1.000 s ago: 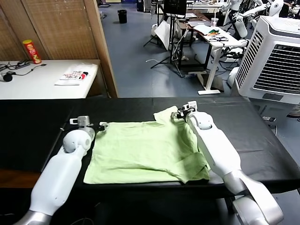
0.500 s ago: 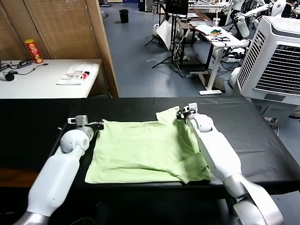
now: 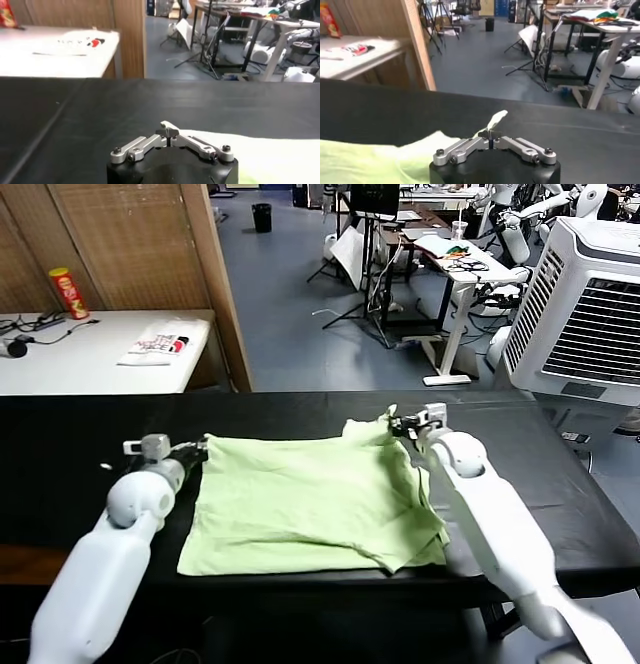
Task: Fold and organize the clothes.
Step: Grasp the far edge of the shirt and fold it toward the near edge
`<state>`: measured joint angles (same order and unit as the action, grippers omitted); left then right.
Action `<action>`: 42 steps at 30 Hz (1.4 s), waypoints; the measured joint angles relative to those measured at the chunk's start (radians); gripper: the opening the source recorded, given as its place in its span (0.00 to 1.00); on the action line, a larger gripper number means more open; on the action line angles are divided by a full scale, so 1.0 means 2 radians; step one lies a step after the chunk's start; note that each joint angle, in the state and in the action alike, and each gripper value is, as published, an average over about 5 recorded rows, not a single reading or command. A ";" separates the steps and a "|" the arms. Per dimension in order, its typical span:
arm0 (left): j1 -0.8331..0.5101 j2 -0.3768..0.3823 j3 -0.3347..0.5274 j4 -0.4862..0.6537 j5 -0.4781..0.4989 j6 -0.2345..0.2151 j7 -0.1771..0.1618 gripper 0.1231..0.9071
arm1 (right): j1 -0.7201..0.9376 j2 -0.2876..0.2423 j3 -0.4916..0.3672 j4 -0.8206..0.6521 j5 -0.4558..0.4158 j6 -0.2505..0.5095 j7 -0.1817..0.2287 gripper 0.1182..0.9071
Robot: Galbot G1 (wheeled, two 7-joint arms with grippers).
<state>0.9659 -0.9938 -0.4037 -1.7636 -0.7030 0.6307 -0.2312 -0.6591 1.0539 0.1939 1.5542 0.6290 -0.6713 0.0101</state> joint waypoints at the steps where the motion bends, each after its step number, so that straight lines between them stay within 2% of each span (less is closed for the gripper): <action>1: 0.011 0.003 -0.004 -0.012 0.000 0.001 -0.002 0.00 | -0.009 -0.008 0.003 0.013 0.004 -0.005 0.003 0.01; 9: 0.088 0.013 -0.033 -0.099 0.002 0.002 -0.012 0.00 | -0.083 -0.059 0.028 0.100 0.018 -0.016 0.010 0.01; 16: 0.149 0.015 -0.061 -0.151 0.006 0.005 -0.014 0.00 | -0.147 -0.082 0.051 0.162 0.022 -0.032 0.024 0.01; 23: 0.211 0.014 -0.090 -0.186 0.019 0.010 -0.005 0.00 | -0.196 -0.091 0.058 0.204 0.024 -0.033 0.038 0.01; 28: 0.245 0.010 -0.100 -0.193 0.036 0.009 0.006 0.00 | -0.219 -0.089 0.058 0.217 0.022 -0.033 0.041 0.01; 37: 0.272 0.001 -0.104 -0.196 0.051 0.009 0.014 0.00 | -0.239 -0.088 0.063 0.223 0.020 -0.033 0.040 0.01; 40: 0.274 -0.001 -0.104 -0.196 0.055 0.015 0.014 0.00 | -0.244 -0.088 0.066 0.227 0.020 -0.033 0.036 0.10; 42: 0.274 -0.002 -0.104 -0.198 0.058 0.022 0.014 0.00 | -0.247 -0.089 0.070 0.232 0.020 -0.033 0.035 0.23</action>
<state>1.5142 -0.9985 -0.6110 -2.1587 -0.5866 0.6746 -0.2028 -1.1541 0.8754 0.3343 2.0173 0.6694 -0.7364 0.0798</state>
